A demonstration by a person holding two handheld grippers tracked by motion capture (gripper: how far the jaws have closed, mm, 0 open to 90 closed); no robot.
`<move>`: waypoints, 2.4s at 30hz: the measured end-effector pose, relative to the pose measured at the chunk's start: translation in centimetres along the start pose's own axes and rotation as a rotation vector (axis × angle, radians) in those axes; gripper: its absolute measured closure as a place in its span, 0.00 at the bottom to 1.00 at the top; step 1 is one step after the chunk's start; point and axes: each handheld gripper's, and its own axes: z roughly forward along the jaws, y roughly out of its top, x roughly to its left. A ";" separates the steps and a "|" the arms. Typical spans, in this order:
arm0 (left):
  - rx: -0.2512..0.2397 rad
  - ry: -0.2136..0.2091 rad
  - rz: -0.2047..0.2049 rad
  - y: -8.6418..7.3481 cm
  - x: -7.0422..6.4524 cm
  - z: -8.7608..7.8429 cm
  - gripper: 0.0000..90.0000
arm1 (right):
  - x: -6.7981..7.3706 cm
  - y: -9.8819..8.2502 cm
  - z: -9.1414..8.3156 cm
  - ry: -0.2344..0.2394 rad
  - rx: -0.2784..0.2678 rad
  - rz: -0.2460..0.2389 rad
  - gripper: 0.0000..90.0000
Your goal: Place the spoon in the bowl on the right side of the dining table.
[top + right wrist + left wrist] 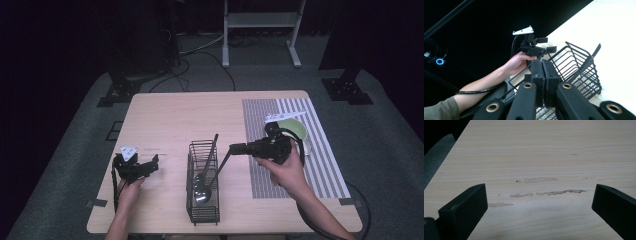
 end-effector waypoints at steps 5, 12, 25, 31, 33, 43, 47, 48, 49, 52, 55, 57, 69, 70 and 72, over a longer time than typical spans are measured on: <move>-0.001 0.001 0.000 0.0 0.0 0.0 0.00 | -0.1 0.2 -0.5 -0.003 -0.012 0.011 0.98; 0.002 0.000 0.004 0.0 -0.1 0.0 0.00 | -0.2 0.6 -1.5 -0.001 -0.040 0.022 0.98; 0.002 0.002 0.007 0.0 -0.1 0.0 0.00 | -0.7 0.6 -3.3 -0.010 -0.074 0.051 0.98; 0.002 0.003 0.006 0.0 -0.1 0.0 0.00 | -0.8 0.6 -3.9 -0.014 -0.084 0.052 0.98; 0.002 0.003 0.006 0.0 -0.1 0.0 0.00 | -0.8 0.6 -4.1 -0.015 -0.087 0.056 0.98; 0.003 0.003 0.006 0.0 -0.1 0.0 0.00 | -1.3 0.4 -4.9 -0.014 -0.101 0.073 0.98; 0.003 0.004 0.006 0.0 -0.1 0.0 0.00 | -1.4 0.3 -5.4 -0.011 -0.110 0.079 0.98; 0.003 0.005 0.007 0.0 -0.1 0.0 0.00 | -1.5 0.3 -5.7 -0.013 -0.113 0.081 0.98; 0.003 0.005 0.007 0.0 -0.1 0.0 0.00 | -1.5 0.2 -5.8 -0.013 -0.115 0.083 0.98; 0.003 0.005 0.008 0.0 -0.1 0.0 0.00 | -1.6 0.1 -6.0 -0.015 -0.115 0.087 0.98; 0.004 0.005 0.007 0.0 -0.2 0.0 0.00 | -1.8 -0.1 -6.4 -0.020 -0.117 0.095 0.98; 0.004 0.005 0.007 0.0 -0.2 0.0 0.00 | -2.2 -0.4 -6.8 -0.024 -0.123 0.102 0.98; 0.004 0.006 0.008 0.0 -0.2 0.0 0.00 | -3.5 -1.7 -7.5 -0.040 -0.118 0.140 0.98; 0.004 0.006 0.007 0.0 -0.2 0.0 0.00 | -3.7 -1.8 -7.6 -0.044 -0.117 0.144 0.98; 0.004 0.006 0.007 0.0 -0.2 0.0 0.00 | -4.0 -2.1 -7.8 -0.050 -0.117 0.151 0.98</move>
